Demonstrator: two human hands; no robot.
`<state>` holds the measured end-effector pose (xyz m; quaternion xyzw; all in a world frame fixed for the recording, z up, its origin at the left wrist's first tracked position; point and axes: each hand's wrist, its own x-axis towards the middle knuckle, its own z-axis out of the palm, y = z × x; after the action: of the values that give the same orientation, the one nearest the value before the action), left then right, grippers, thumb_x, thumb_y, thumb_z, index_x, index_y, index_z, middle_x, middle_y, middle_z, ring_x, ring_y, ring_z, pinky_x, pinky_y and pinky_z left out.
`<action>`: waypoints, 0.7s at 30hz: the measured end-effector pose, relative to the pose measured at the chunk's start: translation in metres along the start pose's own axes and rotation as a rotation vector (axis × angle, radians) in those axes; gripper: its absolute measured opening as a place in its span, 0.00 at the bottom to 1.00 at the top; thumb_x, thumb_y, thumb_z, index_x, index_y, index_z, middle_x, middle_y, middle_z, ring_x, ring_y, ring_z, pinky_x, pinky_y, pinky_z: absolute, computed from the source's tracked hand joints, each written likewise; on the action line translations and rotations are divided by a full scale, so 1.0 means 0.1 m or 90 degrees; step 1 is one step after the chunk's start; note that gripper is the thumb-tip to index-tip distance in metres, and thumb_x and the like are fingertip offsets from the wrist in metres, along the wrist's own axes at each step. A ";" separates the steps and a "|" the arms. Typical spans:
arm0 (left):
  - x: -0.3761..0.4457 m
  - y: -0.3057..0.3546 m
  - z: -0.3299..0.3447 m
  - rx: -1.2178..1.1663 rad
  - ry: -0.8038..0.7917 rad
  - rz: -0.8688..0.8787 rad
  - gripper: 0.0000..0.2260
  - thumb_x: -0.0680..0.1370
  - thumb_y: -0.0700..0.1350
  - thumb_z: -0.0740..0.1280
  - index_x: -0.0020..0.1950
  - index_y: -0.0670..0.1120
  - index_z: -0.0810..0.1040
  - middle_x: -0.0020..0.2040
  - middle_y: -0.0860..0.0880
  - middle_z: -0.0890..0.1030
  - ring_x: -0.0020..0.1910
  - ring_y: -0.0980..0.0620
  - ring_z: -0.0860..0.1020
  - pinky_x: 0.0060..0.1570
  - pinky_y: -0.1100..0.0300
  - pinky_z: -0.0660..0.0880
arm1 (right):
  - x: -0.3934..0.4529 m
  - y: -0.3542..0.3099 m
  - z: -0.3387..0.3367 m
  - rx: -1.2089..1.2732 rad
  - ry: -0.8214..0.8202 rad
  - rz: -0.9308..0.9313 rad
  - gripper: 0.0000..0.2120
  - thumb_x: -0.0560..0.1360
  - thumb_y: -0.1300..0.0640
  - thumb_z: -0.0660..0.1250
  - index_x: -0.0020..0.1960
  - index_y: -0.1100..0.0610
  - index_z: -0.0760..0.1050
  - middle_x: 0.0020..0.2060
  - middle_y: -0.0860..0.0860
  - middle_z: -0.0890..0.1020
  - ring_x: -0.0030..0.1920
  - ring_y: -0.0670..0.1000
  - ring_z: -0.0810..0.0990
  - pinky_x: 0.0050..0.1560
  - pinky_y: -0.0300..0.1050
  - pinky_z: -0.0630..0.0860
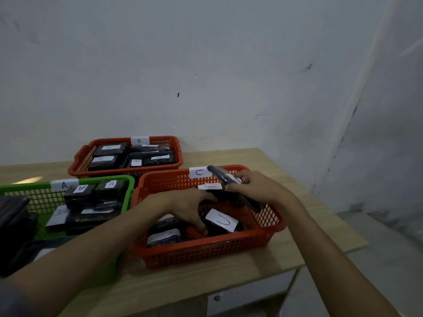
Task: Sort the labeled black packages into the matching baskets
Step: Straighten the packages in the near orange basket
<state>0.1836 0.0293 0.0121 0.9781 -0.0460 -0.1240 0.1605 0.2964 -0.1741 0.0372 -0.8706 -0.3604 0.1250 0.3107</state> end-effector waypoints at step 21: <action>-0.88 -0.21 -0.76 0.073 0.023 -0.134 0.22 0.68 0.60 0.76 0.58 0.54 0.75 0.52 0.56 0.77 0.49 0.58 0.77 0.47 0.62 0.75 | 0.11 -0.09 0.29 -0.288 -0.258 0.040 0.36 0.67 0.47 0.79 0.71 0.48 0.69 0.64 0.50 0.77 0.58 0.54 0.77 0.57 0.51 0.76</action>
<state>0.1191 0.0833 0.0953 0.9872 0.0524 -0.1200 0.0911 0.2861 -0.1484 0.0207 -0.8858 -0.4064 0.2225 0.0268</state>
